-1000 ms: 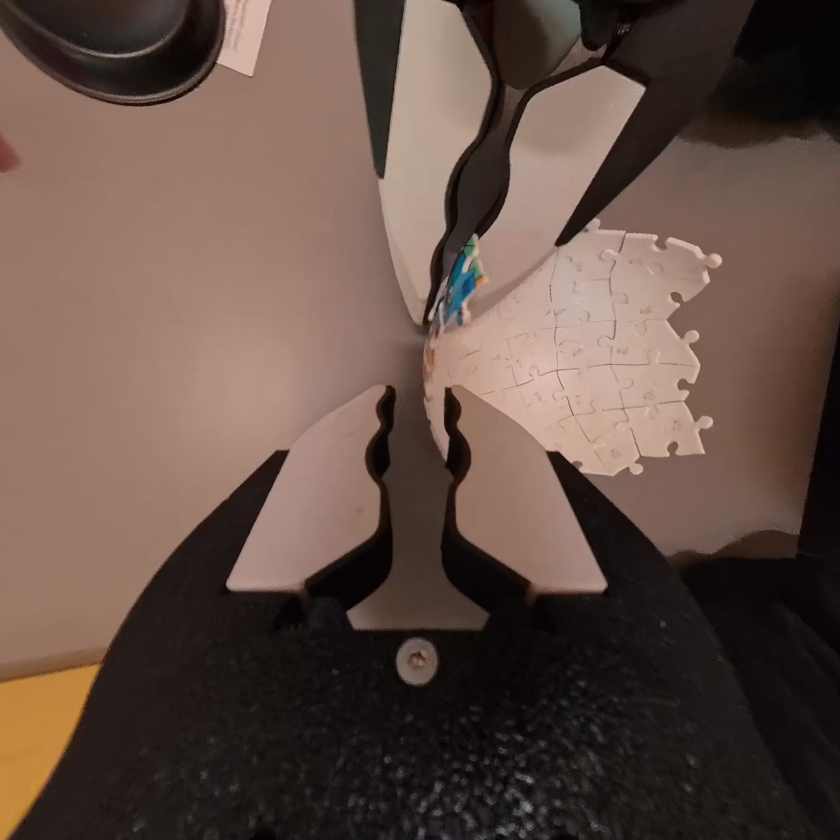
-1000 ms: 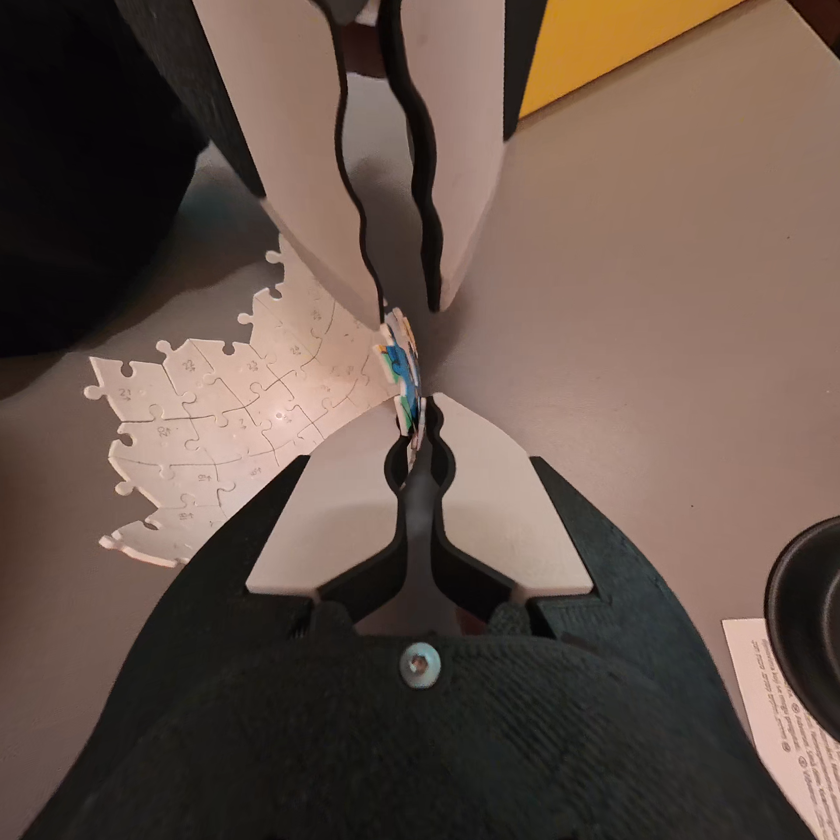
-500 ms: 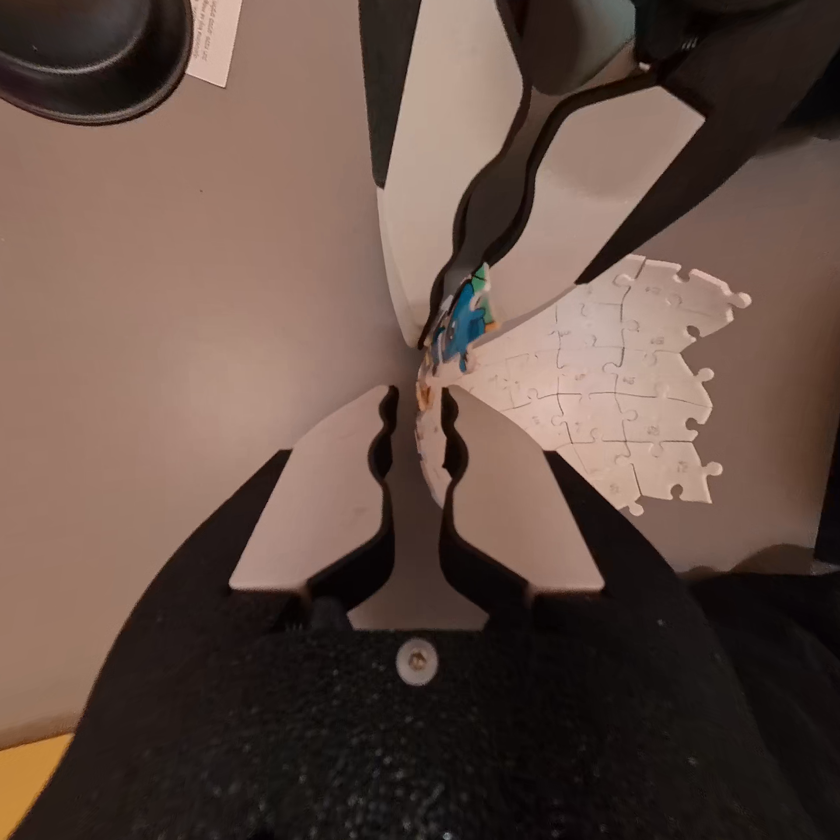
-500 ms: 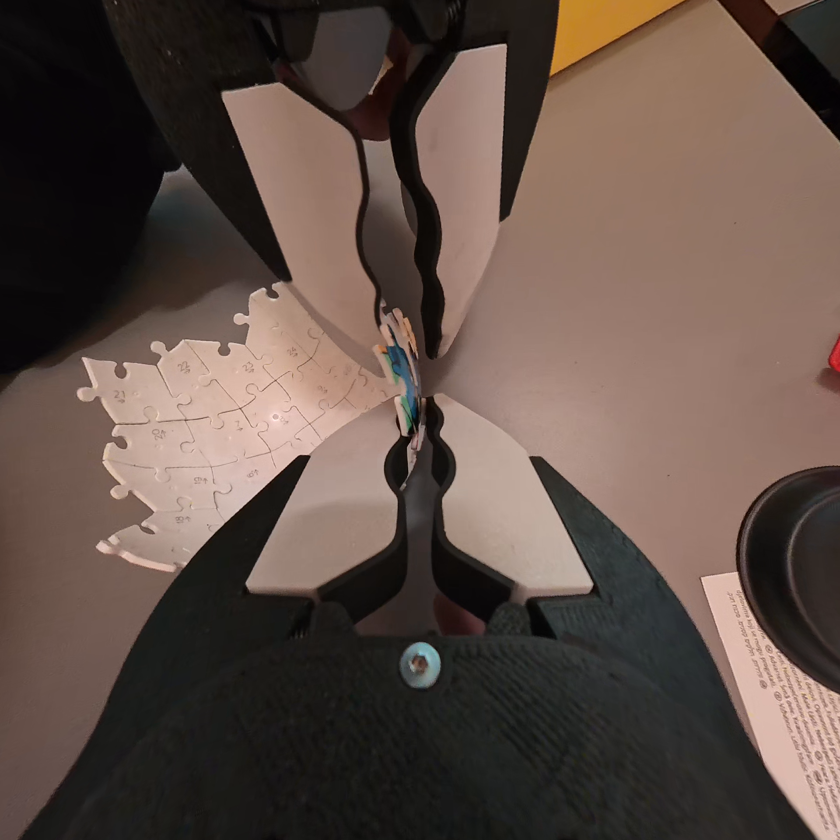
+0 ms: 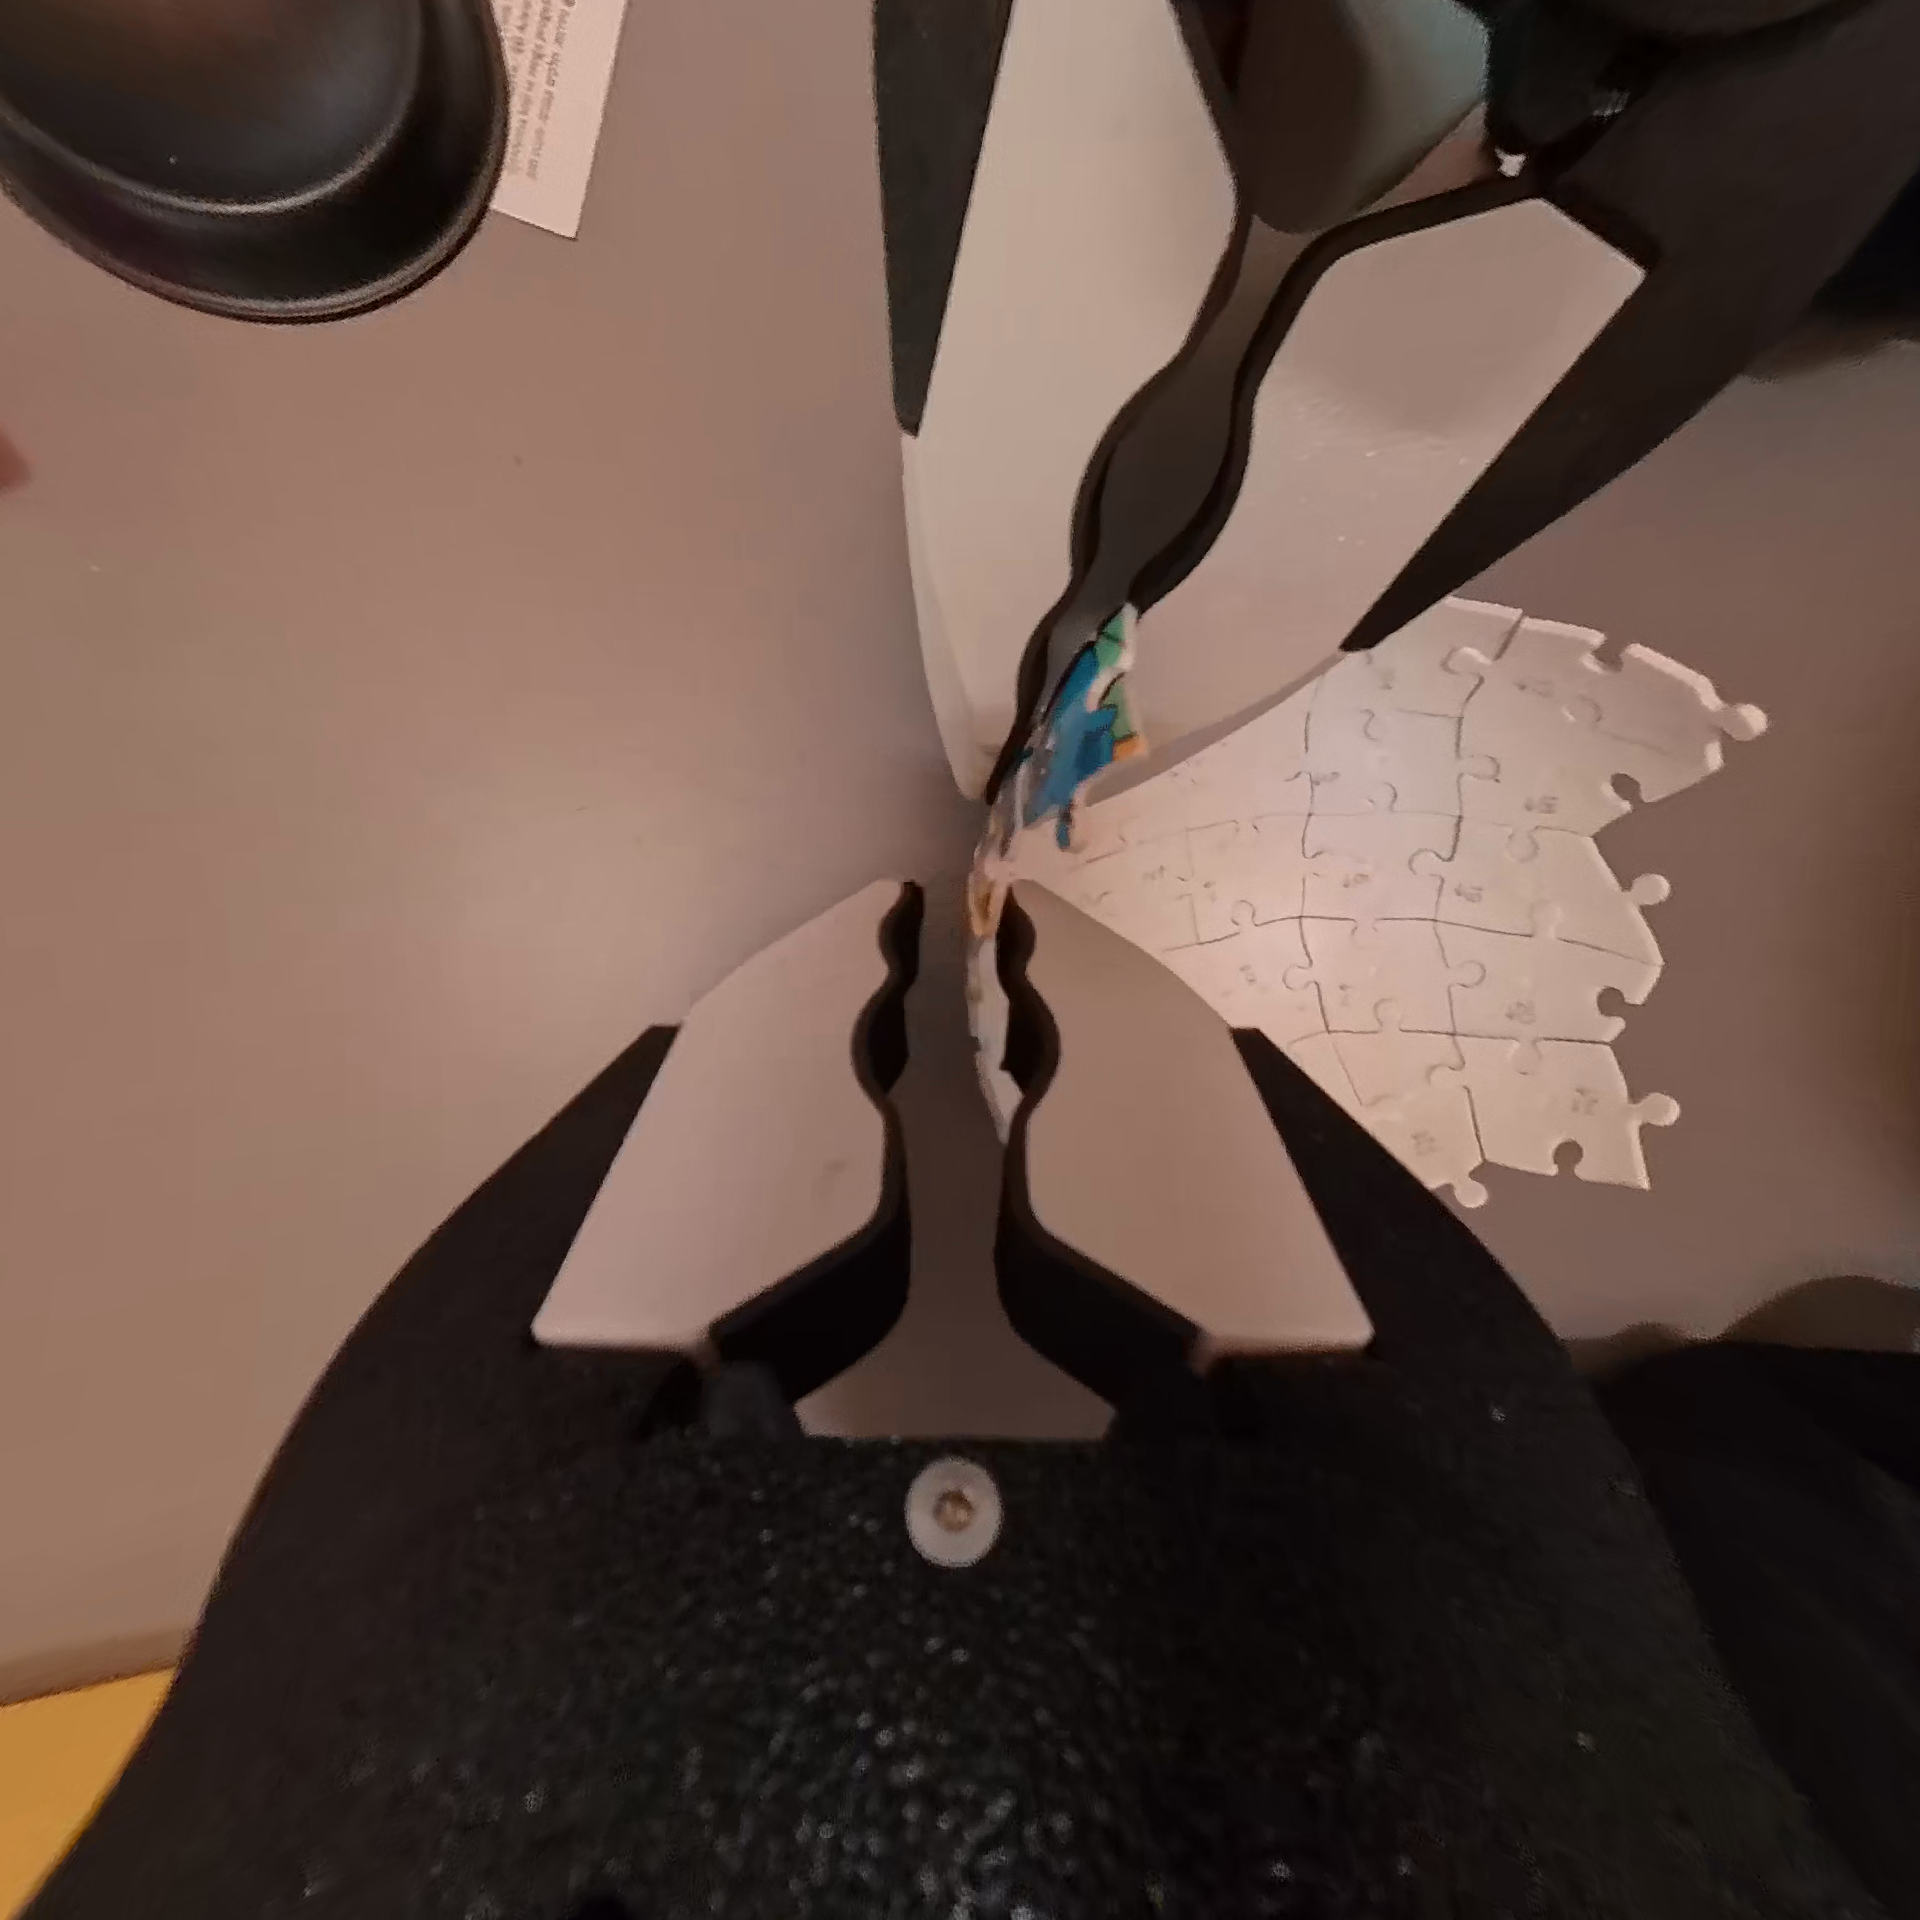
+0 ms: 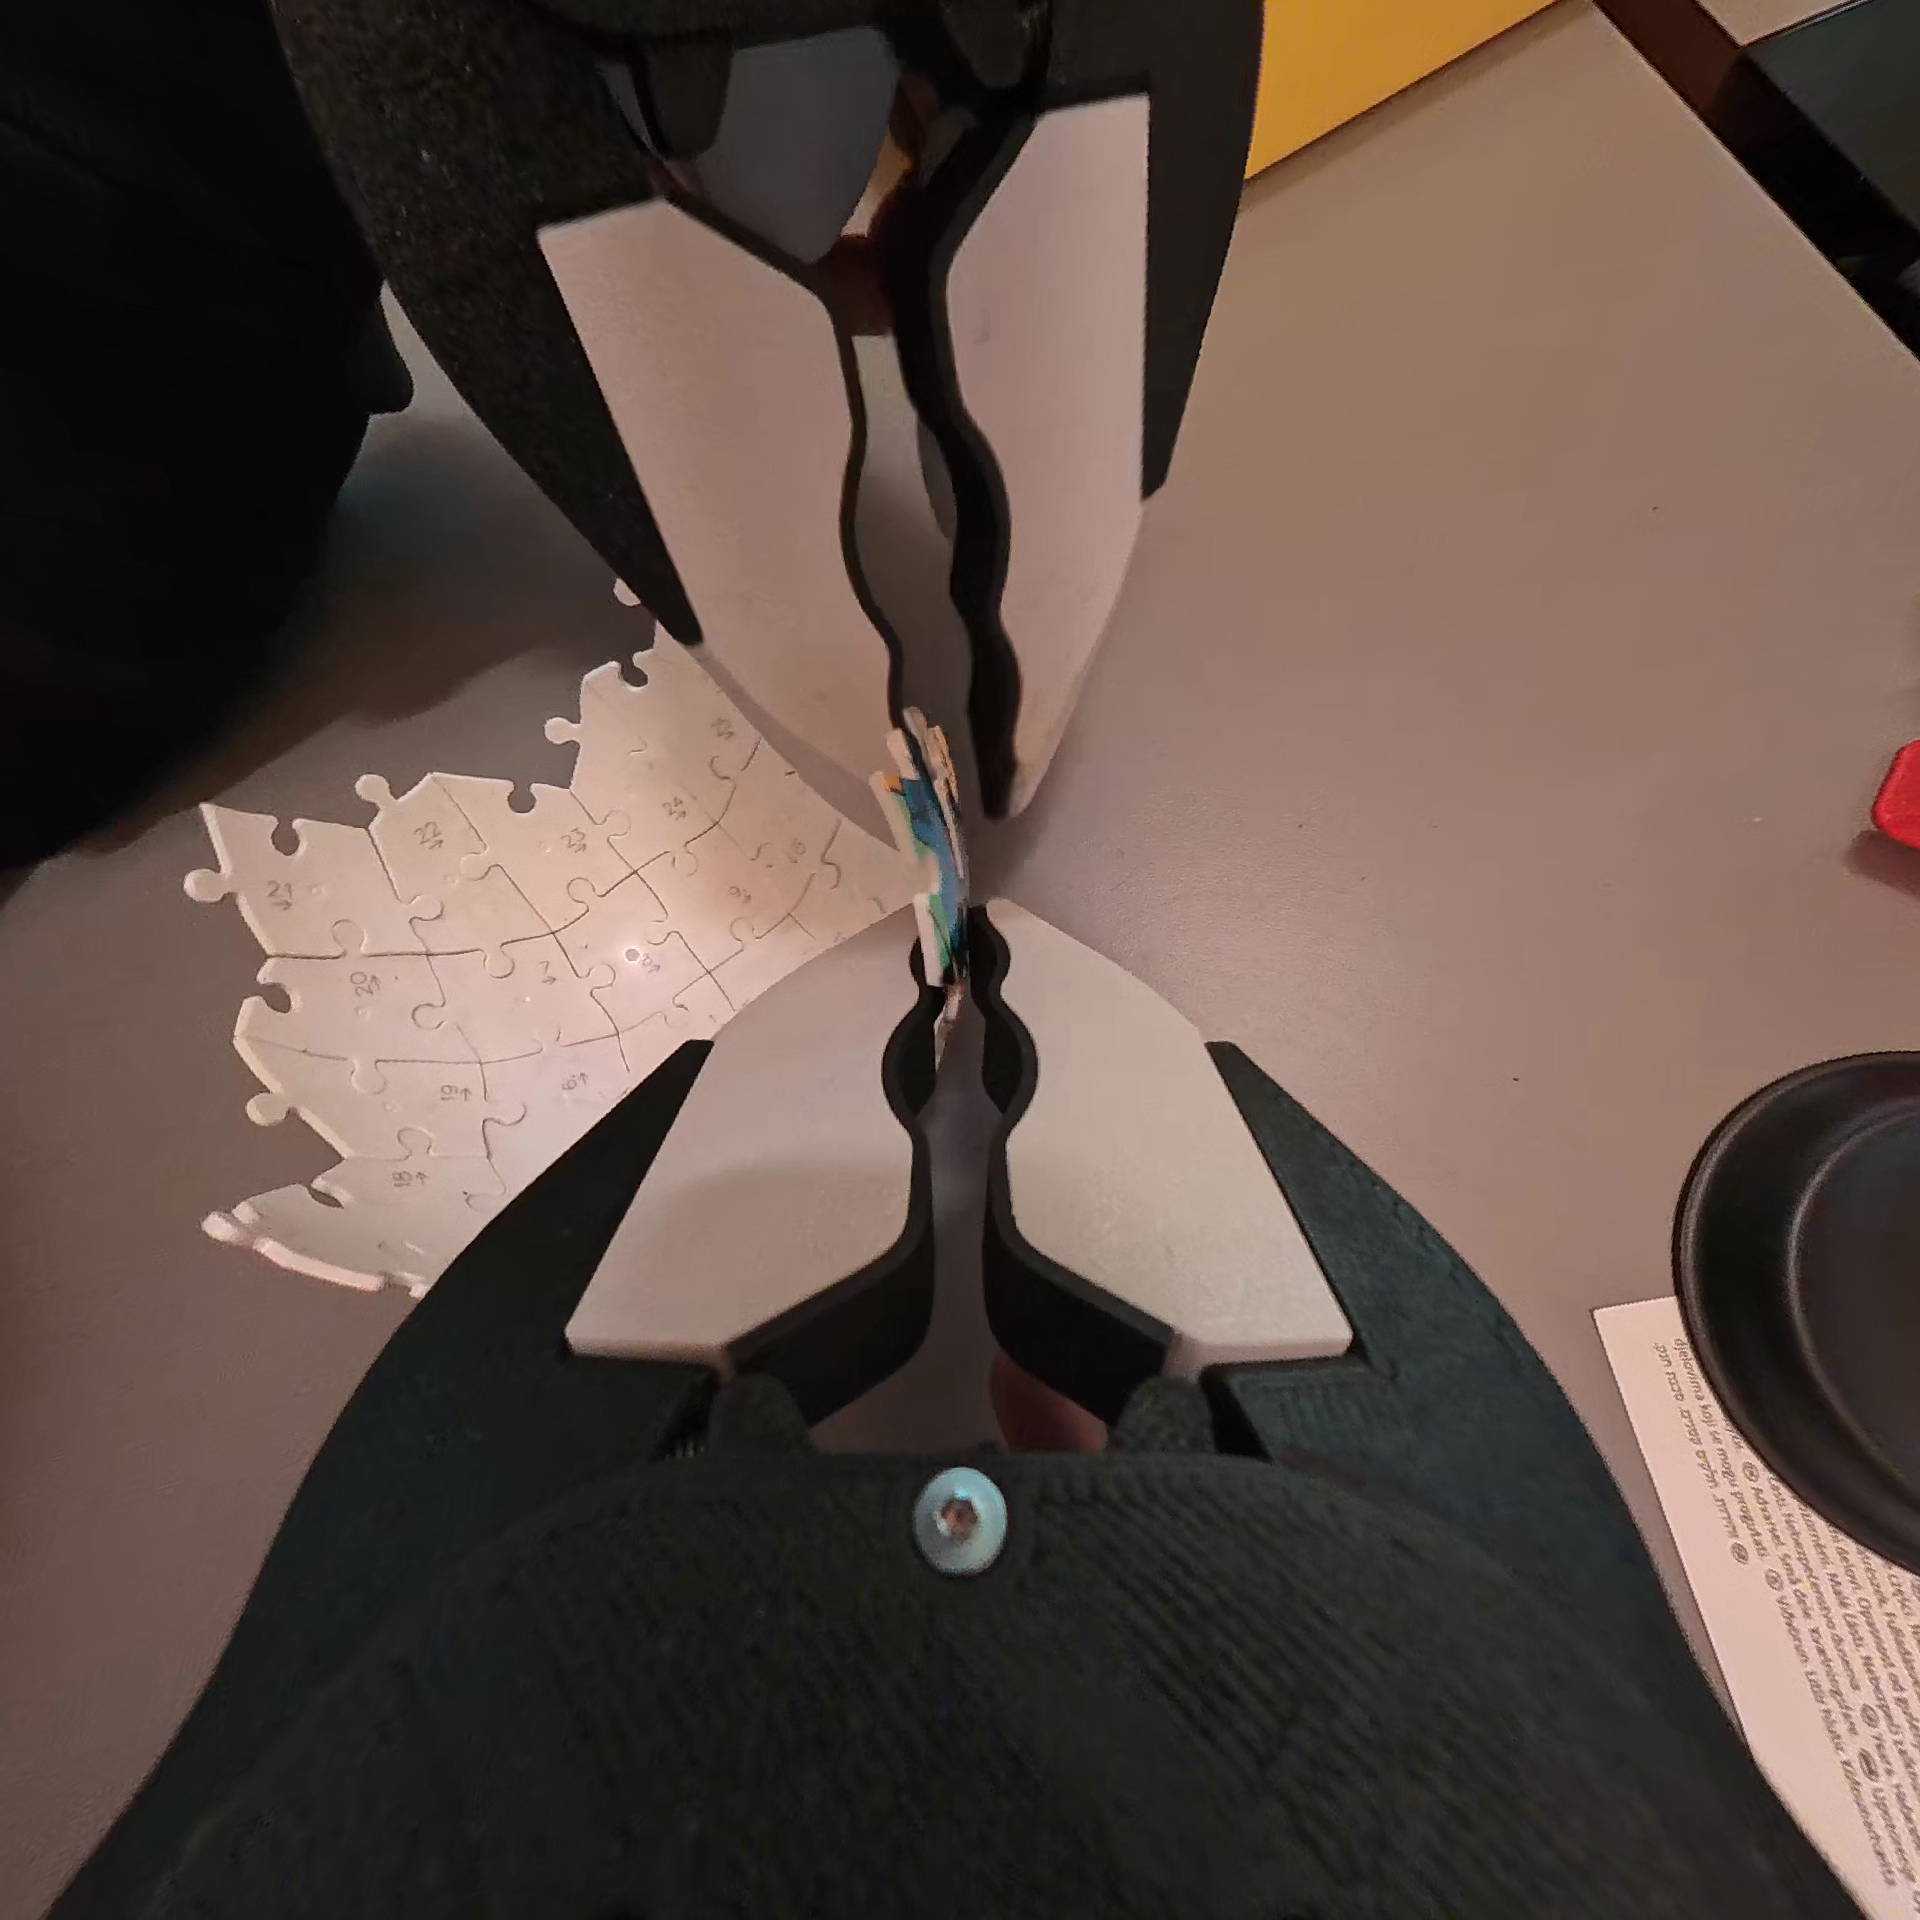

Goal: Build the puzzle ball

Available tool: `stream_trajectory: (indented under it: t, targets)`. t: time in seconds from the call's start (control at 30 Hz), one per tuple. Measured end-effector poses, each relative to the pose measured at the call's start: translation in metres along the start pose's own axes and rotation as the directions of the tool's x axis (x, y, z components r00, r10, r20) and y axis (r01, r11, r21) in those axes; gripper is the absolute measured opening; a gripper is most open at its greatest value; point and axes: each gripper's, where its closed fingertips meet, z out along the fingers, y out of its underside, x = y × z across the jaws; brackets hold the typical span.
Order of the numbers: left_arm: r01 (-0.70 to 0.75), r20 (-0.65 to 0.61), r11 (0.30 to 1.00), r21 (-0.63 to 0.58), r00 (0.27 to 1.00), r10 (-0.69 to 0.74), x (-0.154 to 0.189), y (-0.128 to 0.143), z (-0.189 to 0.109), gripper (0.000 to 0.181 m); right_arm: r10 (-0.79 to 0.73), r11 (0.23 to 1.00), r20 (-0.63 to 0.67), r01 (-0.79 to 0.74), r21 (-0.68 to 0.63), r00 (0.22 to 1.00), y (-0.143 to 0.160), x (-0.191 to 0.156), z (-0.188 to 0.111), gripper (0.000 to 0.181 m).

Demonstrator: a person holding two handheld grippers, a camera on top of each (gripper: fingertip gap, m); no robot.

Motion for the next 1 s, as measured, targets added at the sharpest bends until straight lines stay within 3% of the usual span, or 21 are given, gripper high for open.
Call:
stream_trajectory:
  t: [0.23,0.4,0.7,0.83,1.0]
  targets:
    - [0.062,-0.007,0.995,0.076,0.998,-0.061,0.001,0.002,-0.022,0.018,0.000,1.000,-0.008,0.000,0.001,1.000,-0.001,0.000,0.000,0.003]
    - [0.037,-0.012,0.999,-0.019,0.999,-0.038,0.004,0.012,-0.009,0.029,-0.015,1.000,-0.021,0.015,-0.002,1.000,-0.002,-0.001,-0.001,0.003]
    - [0.089,-0.041,0.994,-0.063,0.995,-0.092,0.005,0.014,-0.001,0.020,-0.030,1.000,-0.045,0.030,-0.007,0.999,-0.002,-0.003,-0.003,0.003]
    - [0.160,0.031,0.986,-0.054,0.987,-0.158,-0.002,0.016,-0.014,0.028,-0.006,1.000,-0.109,0.005,-0.006,0.994,-0.001,0.002,-0.007,0.003]
    - [0.140,0.087,0.986,-0.085,0.987,-0.133,-0.006,0.015,-0.011,0.020,-0.082,0.997,-0.233,0.076,-0.035,0.969,-0.004,0.000,-0.010,0.004]
